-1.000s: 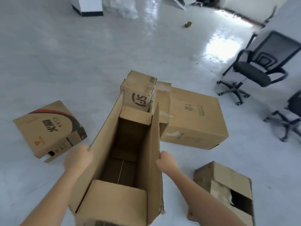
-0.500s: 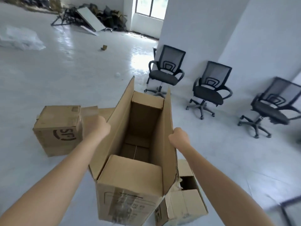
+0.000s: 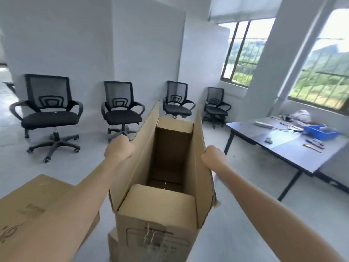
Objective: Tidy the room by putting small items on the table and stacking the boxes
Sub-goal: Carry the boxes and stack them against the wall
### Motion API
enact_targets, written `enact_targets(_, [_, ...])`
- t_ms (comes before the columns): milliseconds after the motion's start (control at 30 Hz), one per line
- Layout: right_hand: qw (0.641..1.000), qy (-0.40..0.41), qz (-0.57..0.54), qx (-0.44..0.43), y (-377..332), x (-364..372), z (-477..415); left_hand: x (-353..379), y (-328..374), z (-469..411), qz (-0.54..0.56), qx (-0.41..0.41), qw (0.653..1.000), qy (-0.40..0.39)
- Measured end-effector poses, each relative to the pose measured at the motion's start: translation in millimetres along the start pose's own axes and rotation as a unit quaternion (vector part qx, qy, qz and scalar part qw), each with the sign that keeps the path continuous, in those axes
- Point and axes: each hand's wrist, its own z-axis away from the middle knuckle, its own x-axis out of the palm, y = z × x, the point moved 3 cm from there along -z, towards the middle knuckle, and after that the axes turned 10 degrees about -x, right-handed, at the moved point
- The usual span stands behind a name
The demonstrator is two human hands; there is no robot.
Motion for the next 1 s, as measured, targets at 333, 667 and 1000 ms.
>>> enact_targets(333, [0.964, 0.124, 0.051, 0.231, 132, -82, 99, 106, 176, 64, -0.045, 0.23, 0.959, -0.157])
enact_targets(667, [0.903, 0.156, 0.09, 0.389, 281, -138, 202, 229, 298, 195, -0.045, 0.335, 0.904, -0.261])
enact_targets(1000, [0.846, 0.166, 0.067, 0.502, 395, -146, 273, 335, 375, 290, -0.06, 0.378, 0.862, -0.334])
